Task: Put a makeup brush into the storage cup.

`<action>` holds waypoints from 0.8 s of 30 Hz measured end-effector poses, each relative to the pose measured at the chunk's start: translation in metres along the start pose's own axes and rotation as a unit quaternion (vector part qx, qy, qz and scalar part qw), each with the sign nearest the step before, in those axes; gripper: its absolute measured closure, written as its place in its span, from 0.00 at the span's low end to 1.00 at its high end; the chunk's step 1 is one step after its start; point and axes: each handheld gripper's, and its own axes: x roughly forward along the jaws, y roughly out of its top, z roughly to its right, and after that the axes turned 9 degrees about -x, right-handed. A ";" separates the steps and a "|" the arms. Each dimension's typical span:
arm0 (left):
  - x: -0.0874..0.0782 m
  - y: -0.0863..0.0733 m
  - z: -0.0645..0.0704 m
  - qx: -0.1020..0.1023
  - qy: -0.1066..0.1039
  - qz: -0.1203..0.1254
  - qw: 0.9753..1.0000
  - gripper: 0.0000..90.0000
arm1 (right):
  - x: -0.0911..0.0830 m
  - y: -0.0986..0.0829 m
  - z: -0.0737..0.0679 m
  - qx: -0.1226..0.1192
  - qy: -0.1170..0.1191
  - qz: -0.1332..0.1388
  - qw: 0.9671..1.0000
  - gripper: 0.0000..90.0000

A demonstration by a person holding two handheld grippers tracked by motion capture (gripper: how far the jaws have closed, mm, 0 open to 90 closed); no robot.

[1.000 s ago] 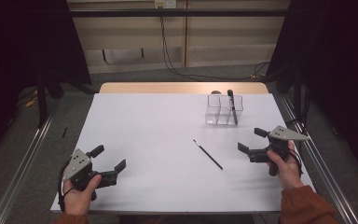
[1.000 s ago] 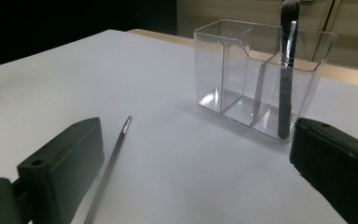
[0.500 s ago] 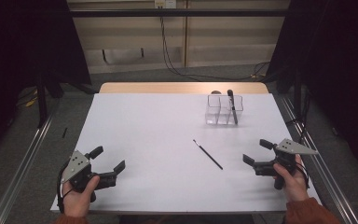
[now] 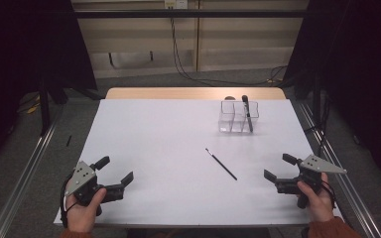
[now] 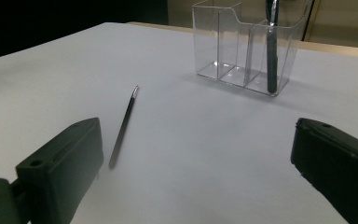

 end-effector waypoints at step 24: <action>-0.001 -0.001 -0.003 -0.006 0.005 -0.003 1.000 0.03 | 0.017 0.008 -0.001 -0.013 0.010 -0.008 1.000 0.03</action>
